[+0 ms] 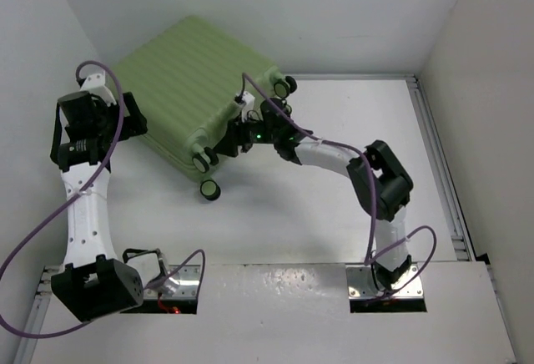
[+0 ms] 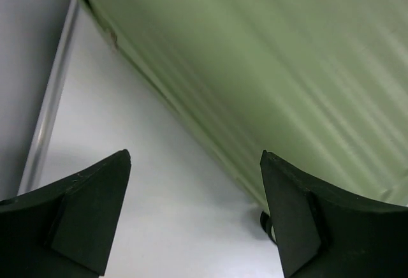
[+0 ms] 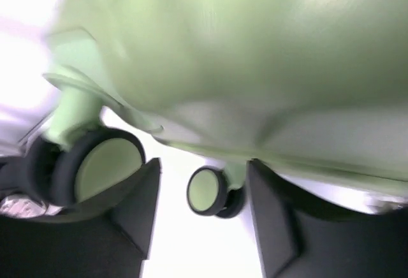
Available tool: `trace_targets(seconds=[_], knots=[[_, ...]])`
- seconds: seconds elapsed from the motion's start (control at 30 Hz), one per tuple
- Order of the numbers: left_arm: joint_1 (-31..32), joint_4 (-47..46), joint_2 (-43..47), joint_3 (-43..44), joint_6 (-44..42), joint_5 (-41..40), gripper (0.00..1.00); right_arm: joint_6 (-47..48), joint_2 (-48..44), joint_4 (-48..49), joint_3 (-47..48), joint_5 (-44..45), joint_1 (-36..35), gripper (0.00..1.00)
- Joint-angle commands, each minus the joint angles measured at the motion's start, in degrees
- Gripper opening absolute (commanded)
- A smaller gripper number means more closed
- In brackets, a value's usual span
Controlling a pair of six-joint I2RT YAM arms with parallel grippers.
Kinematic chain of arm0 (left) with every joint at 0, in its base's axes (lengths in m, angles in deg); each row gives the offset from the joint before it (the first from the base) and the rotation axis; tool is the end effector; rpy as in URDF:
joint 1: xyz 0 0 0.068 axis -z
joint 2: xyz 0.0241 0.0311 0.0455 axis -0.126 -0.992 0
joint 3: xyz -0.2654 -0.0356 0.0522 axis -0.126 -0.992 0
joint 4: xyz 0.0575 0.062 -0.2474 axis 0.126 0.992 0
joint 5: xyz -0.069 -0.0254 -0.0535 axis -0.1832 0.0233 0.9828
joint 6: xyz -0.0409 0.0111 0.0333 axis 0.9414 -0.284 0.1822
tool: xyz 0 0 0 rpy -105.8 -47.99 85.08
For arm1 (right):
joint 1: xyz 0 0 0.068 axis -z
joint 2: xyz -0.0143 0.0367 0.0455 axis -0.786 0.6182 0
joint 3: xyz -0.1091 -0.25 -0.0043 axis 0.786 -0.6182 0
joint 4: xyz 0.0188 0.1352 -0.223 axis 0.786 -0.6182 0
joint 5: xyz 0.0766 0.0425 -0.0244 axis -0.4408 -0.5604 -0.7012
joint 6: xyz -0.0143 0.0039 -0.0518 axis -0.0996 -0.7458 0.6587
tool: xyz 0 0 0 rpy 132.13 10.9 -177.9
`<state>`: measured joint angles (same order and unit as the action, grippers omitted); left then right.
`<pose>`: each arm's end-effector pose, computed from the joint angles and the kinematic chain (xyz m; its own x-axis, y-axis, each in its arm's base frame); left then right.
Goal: Pack the luggage
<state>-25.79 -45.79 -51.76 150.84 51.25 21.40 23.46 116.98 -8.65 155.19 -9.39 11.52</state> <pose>0.2265 0.0682 0.3917 -0.3690 -0.2777 -0.8870 -0.1889 0.9568 -0.2210 0.3438 0.3162 0.2198 -0.6583 0.0104 -0.7527 -0.6984 0.3648 0.6158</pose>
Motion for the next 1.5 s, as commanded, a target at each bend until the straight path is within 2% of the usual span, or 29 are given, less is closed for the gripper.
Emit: trace_targets(seconds=[0.0, 0.03, 0.1, 0.13, 0.23, 0.3, 0.33, 0.37, 0.4, 0.5, 0.53, 0.57, 0.63, 0.7, 0.73, 0.77, 0.8, 0.83, 0.87, 0.9, 0.97, 1.07, 1.1, 1.13, 1.2, 1.37, 1.47], knots=[[-1.6, 1.4, 2.0, -1.3, -0.2, -0.2, 0.88, 6.4, -11.9, 11.4, -1.9, -1.3, 5.5, 0.61], [-1.6, 1.4, 2.0, -1.8, -0.2, 0.7, 0.88, 7.7, -13.3, 9.2, -3.5, -1.6, 9.5, 0.61], [-1.1, 1.4, 2.0, -1.8, -1.6, 1.5, 0.89, 9.7, -17.6, 6.4, -5.2, -2.4, 12.5, 0.62], [-1.1, 1.9, 1.3, -1.8, -1.6, 0.7, 0.89, 11.6, -18.6, 1.7, -6.5, -2.5, 17.0, 0.63], [-1.1, 1.9, 1.3, -2.6, -0.1, -3.0, 0.92, 20.9, -22.1, -3.2, -10.4, 0.0, 22.7, 0.68], [-1.1, 1.9, 0.8, -3.5, 0.5, -3.0, 0.94, 24.0, -22.1, -2.4, -12.4, 1.3, 27.7, 0.78], [-1.1, 1.4, 0.8, -4.1, 0.5, -3.0, 0.96, 24.6, -21.1, -1.7, -13.0, 1.4, 29.0, 0.86], [-1.1, 1.4, 0.3, -4.1, 0.5, -3.0, 0.96, 24.7, -20.2, -0.8, -12.8, 1.2, 31.0, 0.88], [-1.1, 1.4, -0.7, -4.1, 0.5, -3.0, 0.96, 26.0, -17.0, -0.7, -12.4, -2.8, 33.1, 0.88], [-1.1, 0.8, -3.3, -2.1, 0.0, -3.0, 0.97, 29.6, -13.1, 0.5, -11.4, -6.8, 34.7, 0.86], [-1.1, 0.8, -3.9, -1.5, -0.1, -3.0, 0.97, 29.4, -12.6, 2.5, -11.9, -7.8, 35.1, 0.86], [-1.1, 0.8, -3.9, -0.7, -0.1, -3.0, 0.97, 28.1, -12.1, 9.0, -13.6, -10.9, 35.5, 0.87], [-1.1, 0.8, -5.4, -0.1, -0.7, -3.0, 0.97, 27.4, -10.1, 10.8, -13.2, -18.1, 36.2, 0.94], [-1.1, 0.8, -6.3, -0.1, -0.7, -3.0, 0.97, 26.4, -7.5, 4.5, -4.8, -21.3, 36.0, 0.96], [-1.1, 0.8, -6.9, -0.1, -0.7, -3.0, 0.97, 26.9, -5.7, -6.2, 4.1, -23.2, 35.9, 0.96], [-1.1, 0.8, -6.9, -0.1, -0.7, -3.0, 0.97, 27.8, -3.6, -6.3, 7.2, -23.8, 35.8, 0.96], [-1.1, 0.8, -7.5, -0.1, -0.7, -3.0, 0.97, 30.3, -2.9, -18.9, 9.9, -22.2, 35.1, 0.97], [-1.1, 0.8, -7.5, -0.1, -0.7, -3.0, 0.97, 36.9, -2.2, -23.8, 16.2, -20.9, 34.1, 0.97], [-1.1, 0.8, -8.1, -0.1, -0.7, -3.0, 0.97, 39.2, -0.1, -28.0, 21.2, -19.9, 33.2, 0.97], [-1.1, 0.8, -8.7, -0.1, -0.7, -3.6, 0.98, 43.2, 0.7, -34.9, 24.6, -15.2, 31.9, 0.99], [-1.1, 0.3, -9.2, -0.1, -0.1, -3.6, 0.98, 44.6, 1.6, -36.1, 26.6, -12.8, 30.6, 0.99], [-1.1, 0.3, -10.4, -0.1, 0.4, -3.6, 0.99, 49.3, 6.0, -48.8, 35.9, -10.4, 28.4, 0.99], [-1.1, 0.3, -10.4, -0.1, 0.4, -3.1, 0.99, 50.6, 8.8, -55.0, 44.9, -10.5, 27.6, 0.99], [-1.1, 0.3, -10.4, -0.1, 0.4, -3.0, 0.99, 51.8, 10.0, -60.1, 47.7, -9.5, 26.9, 0.99], [-1.1, 0.3, -10.4, 0.5, 0.9, -2.5, 0.99, 56.1, 11.9, -62.8, 51.3, -8.2, 25.6, 0.99], [-1.1, -0.2, -11.0, 0.5, 1.4, -2.5, 0.99, 57.1, 9.5, -51.9, 41.9, 3.7, 22.2, 0.99], [-1.1, -0.2, -11.0, 0.5, 2.0, -2.5, 0.99, 57.2, 13.0, -51.0, 46.3, 10.0, 21.1, 0.99]])
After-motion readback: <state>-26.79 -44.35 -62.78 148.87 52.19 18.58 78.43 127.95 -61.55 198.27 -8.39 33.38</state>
